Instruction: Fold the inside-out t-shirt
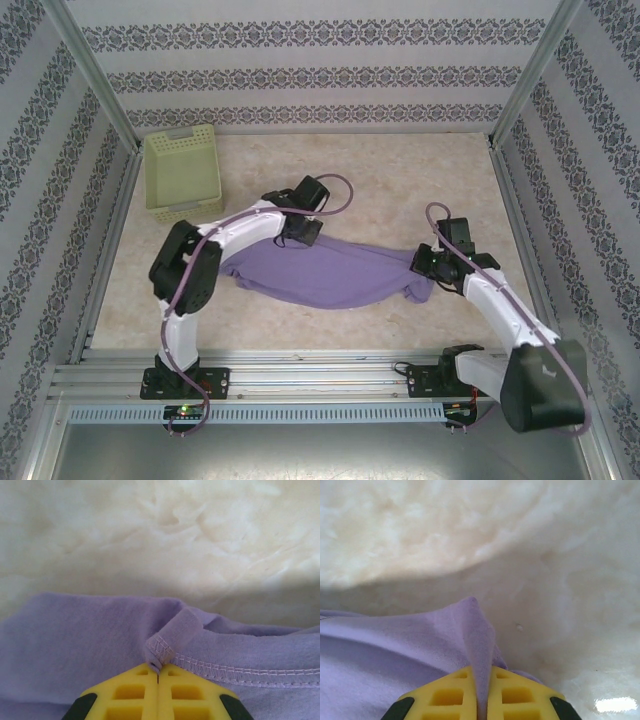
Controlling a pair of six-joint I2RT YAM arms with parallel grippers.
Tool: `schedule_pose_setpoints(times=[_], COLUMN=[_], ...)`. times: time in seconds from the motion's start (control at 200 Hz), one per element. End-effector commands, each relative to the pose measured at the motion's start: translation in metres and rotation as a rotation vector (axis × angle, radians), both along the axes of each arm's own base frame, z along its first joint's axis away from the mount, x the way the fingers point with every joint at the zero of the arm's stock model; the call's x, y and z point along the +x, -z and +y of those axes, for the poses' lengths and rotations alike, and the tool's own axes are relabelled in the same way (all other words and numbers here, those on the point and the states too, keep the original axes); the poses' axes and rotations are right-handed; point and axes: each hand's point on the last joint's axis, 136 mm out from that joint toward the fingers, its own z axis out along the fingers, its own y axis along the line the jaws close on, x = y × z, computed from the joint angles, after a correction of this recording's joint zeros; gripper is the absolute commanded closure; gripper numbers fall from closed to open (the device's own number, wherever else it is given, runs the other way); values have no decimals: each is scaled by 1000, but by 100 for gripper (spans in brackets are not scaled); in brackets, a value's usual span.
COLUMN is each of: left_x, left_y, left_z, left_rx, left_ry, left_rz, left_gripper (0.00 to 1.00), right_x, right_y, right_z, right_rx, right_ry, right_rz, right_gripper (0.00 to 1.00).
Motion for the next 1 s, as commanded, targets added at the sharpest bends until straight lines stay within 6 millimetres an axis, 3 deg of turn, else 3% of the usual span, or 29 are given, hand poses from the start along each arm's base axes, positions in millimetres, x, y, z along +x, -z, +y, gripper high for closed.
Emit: schedule_pose_setpoints(times=[0.0, 0.33, 0.415, 0.475, 0.555, 0.734, 0.784, 0.884, 0.994], left_x=[3, -38, -51, -59, -69, -93, -99, -112, -120], left_y=[-69, -193, -219, -224, -215, -141, -121, -92, -83], left_z=[6, 38, 50, 59, 66, 69, 71, 73, 76], left_rx=[-112, -279, -332, -350, -376, -419, -401, -386, -402], left_ry=[-64, -77, -85, -100, -123, -149, -159, -163, -172], left_rz=[-146, -409, -498, -536, -539, -405, -353, -270, -256], left_gripper=[100, 100, 100, 100, 100, 100, 100, 100, 100], right_x=[3, -4, -6, -6, -8, -26, -31, -35, -29], right_y=[-44, -148, -160, -157, -135, -48, -32, -20, -21], right_z=[-7, 1, 3, 8, 17, 41, 42, 43, 51], right_rx=[-136, -197, -170, -135, -91, 18, 23, 4, 7], right_ry=[-23, -57, -43, -46, -57, -79, -75, -93, -135], right_rz=[-131, -423, -459, -454, -401, -217, -177, -120, -110], right_gripper=[98, 100, 98, 97, 92, 65, 54, 48, 45])
